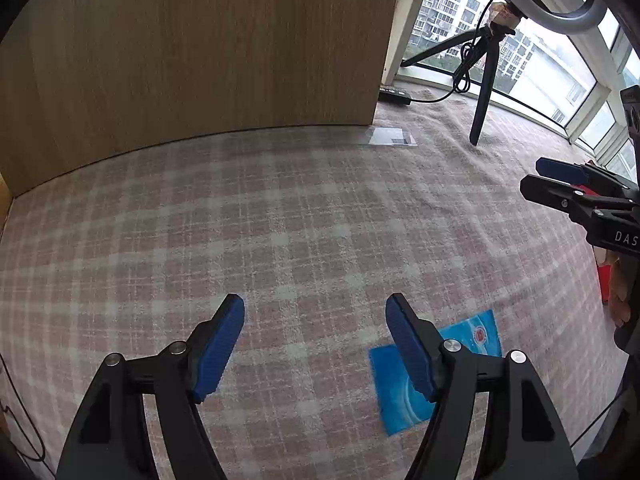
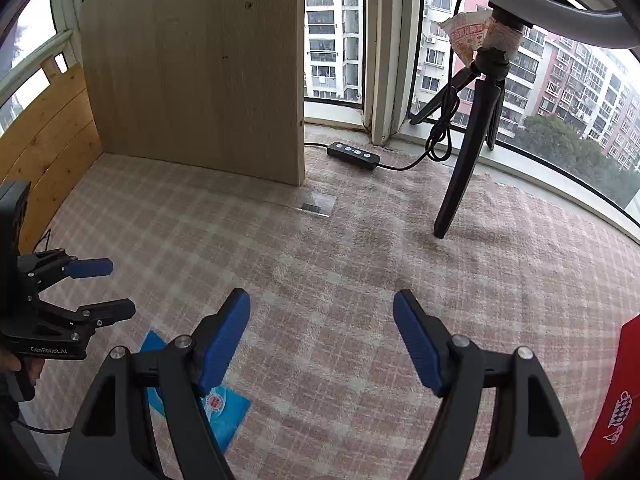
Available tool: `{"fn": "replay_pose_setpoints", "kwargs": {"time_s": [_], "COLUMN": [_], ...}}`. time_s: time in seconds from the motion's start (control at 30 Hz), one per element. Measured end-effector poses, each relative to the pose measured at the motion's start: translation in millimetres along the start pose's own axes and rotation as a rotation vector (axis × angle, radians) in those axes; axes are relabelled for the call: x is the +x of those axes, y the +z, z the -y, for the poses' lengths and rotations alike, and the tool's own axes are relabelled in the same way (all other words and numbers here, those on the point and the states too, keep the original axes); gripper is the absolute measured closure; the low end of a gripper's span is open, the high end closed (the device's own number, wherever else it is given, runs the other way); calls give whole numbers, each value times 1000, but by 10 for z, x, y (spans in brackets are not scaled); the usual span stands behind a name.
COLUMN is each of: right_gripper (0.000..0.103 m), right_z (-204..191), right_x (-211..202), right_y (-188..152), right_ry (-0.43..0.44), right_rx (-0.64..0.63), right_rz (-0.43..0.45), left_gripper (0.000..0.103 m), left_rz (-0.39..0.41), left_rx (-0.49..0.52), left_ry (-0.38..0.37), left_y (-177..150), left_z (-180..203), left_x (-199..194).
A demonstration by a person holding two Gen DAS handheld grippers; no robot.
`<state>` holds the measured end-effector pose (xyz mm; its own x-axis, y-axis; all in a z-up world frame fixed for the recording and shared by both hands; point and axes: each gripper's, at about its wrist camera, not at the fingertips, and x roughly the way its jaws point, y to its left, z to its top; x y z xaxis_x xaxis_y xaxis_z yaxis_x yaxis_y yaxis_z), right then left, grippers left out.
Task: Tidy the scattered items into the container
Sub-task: 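Move both tools back toward the clear plastic strip beside the wooden board, then close the left tool on the clear plastic strip and lift it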
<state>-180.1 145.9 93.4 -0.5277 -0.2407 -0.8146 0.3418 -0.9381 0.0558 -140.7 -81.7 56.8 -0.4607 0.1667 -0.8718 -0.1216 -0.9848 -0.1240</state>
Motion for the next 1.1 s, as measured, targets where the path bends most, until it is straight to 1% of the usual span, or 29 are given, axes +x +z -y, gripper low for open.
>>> {"fn": "replay_pose_setpoints", "kwargs": {"time_s": [0.07,0.13,0.17,0.23,0.33,0.43,0.63,0.77,0.9,0.97,1.03,1.1], "right_gripper": [30,30,30,30,30,30,31,33,35,38,38,43], "right_z": [37,52,50,33,14,39,101,66,-14,-33,-19,9], "right_x": [146,293,369,524,736,898,1079,1146,1222,1244,1248,1245], "right_y": [96,177,211,268,334,410,517,531,526,548,544,526], "right_ry": [19,33,37,41,37,34,69,82,66,86,101,111], "right_rx": [12,25,30,33,32,40,88,86,65,70,87,109], "right_rz": [0,6,8,10,7,15,17,11,-2,-6,-8,-8], "left_gripper": [33,34,36,38,42,44,45,53,53,54,57,65], "left_rz": [25,39,45,55,56,48,70,77,94,95,95,96], "left_rx": [-22,-56,-67,-74,-62,-62,-49,-38,-25,-29,-35,-41], "left_ry": [5,-10,-15,-18,-10,-24,-35,-74,-91,-92,-85,-74], "left_y": [161,319,388,503,644,742,863,894,886,886,885,870], "left_z": [-160,-322,-387,-474,-535,-565,-565,-526,-499,-509,-520,-542], "left_x": [78,185,241,357,533,683,822,844,861,861,859,853]}}
